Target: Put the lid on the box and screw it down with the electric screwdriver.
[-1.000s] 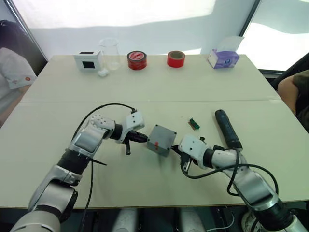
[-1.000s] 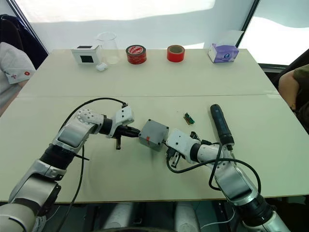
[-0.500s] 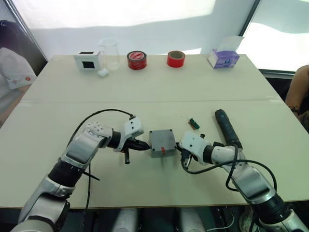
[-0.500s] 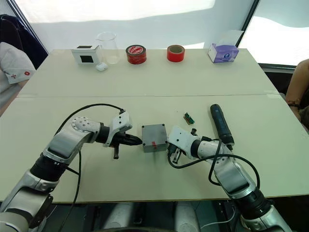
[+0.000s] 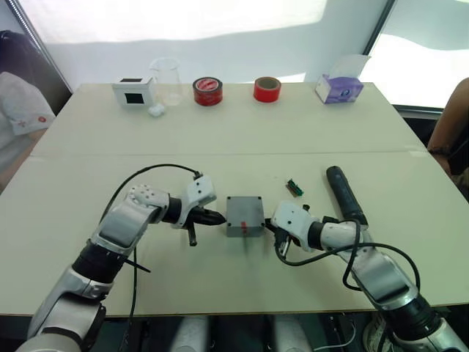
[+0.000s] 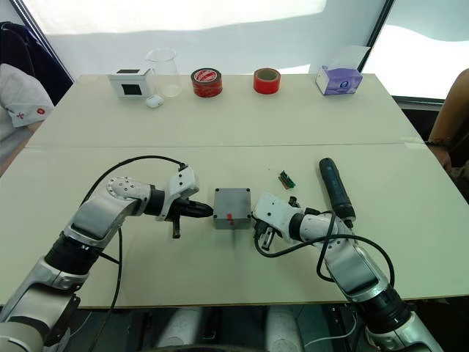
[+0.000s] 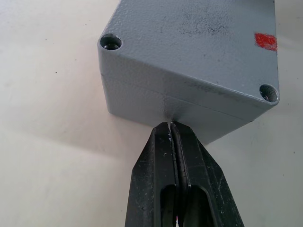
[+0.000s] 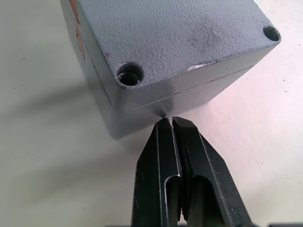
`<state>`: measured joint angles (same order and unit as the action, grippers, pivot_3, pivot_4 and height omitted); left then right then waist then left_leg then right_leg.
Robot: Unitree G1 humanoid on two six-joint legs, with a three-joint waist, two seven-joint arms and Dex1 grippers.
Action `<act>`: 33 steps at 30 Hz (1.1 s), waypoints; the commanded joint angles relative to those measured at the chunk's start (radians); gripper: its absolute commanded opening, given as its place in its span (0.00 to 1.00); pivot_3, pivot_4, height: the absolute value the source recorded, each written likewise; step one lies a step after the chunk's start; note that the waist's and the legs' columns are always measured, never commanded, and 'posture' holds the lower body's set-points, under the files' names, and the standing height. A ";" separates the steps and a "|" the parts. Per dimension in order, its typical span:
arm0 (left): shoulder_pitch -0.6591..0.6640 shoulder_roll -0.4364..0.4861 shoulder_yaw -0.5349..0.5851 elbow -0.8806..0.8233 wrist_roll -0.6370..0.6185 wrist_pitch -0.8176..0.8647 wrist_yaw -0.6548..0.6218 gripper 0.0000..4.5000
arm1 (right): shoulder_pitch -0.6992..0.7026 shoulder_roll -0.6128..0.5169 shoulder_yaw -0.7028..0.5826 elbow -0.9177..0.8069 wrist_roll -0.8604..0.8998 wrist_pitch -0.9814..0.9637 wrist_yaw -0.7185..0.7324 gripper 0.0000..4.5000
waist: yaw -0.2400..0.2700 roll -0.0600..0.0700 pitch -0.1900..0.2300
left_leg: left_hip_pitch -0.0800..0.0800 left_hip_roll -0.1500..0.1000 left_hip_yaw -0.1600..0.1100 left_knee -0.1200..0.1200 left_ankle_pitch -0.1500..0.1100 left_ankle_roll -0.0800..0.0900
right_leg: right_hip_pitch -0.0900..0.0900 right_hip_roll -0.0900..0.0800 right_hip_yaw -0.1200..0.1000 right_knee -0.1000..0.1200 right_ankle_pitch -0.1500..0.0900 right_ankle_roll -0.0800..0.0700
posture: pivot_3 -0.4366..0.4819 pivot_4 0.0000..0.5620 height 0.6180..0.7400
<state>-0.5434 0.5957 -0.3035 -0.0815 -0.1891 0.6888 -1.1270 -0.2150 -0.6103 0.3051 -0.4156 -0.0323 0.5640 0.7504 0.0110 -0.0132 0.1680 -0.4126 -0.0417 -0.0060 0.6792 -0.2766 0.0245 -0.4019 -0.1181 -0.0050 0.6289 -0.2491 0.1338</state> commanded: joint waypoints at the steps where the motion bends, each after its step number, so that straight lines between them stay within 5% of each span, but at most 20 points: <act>1: -0.020 0.021 0.092 -0.002 -0.058 0.036 0.013 0.00 | 0.020 -0.027 -0.068 -0.101 0.040 0.025 0.011 0.01 | 0.001 0.000 0.000 | 0.000 0.000 0.000 0.000 0.000 0.000 | 0.000 0.000 0.000 0.000 0.000 0.000 | 0.48 0.27 1.00; 7: 0.035 0.002 0.261 -0.077 -0.099 -0.049 0.141 0.00 | 0.097 -0.035 -0.263 -0.225 0.195 0.151 0.022 0.01 | 0.001 0.000 0.000 | -0.002 0.000 0.000 0.000 0.000 0.000 | -0.002 -0.001 0.000 0.000 0.000 0.000 | 0.48 0.27 1.00; 12: -0.036 0.054 0.307 -0.105 -0.311 0.207 0.032 0.00 | 0.041 -0.018 -0.419 -0.101 0.243 0.195 -0.057 0.01 | 0.003 0.000 0.001 | -0.002 0.000 0.000 0.000 0.000 0.000 | -0.002 -0.001 0.000 0.000 0.000 -0.001 | 0.48 0.27 1.00; 15: -0.045 0.076 0.285 -0.155 -0.330 0.206 0.028 0.00 | -0.009 -0.010 -0.418 -0.010 0.226 0.170 -0.102 0.17 | 0.000 0.000 0.001 | -0.002 0.000 0.000 0.000 0.000 -0.001 | -0.002 -0.001 0.000 0.000 0.000 -0.001 | 0.48 0.27 1.00; 24: -0.071 0.137 0.249 -0.251 -0.353 0.186 0.008 0.00 | -0.144 0.030 -0.393 0.242 0.241 0.135 -0.130 0.96 | -0.004 0.002 0.004 | -0.002 0.000 0.000 -0.006 0.002 -0.004 | -0.004 -0.001 0.000 -0.001 0.001 -0.002 | 0.48 0.27 1.00; 33: -0.035 0.169 0.252 -0.259 -0.372 0.178 0.020 0.00 | -0.181 0.044 -0.389 0.302 0.261 0.136 -0.131 0.95 | -0.005 0.002 0.004 | -0.002 0.000 0.001 -0.011 0.003 -0.006 | -0.005 0.000 0.000 -0.003 0.001 -0.001 | 0.48 0.27 1.00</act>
<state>-0.5828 0.7500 -0.0671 -0.3171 -0.5514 0.8819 -1.1099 -0.3730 -0.5654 -0.0731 -0.0941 0.2132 0.7117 0.6176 0.0059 -0.0110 0.1719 -0.4146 -0.0419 -0.0053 0.6685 -0.2731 0.0189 -0.4073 -0.1183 -0.0046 0.6260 -0.2481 0.1325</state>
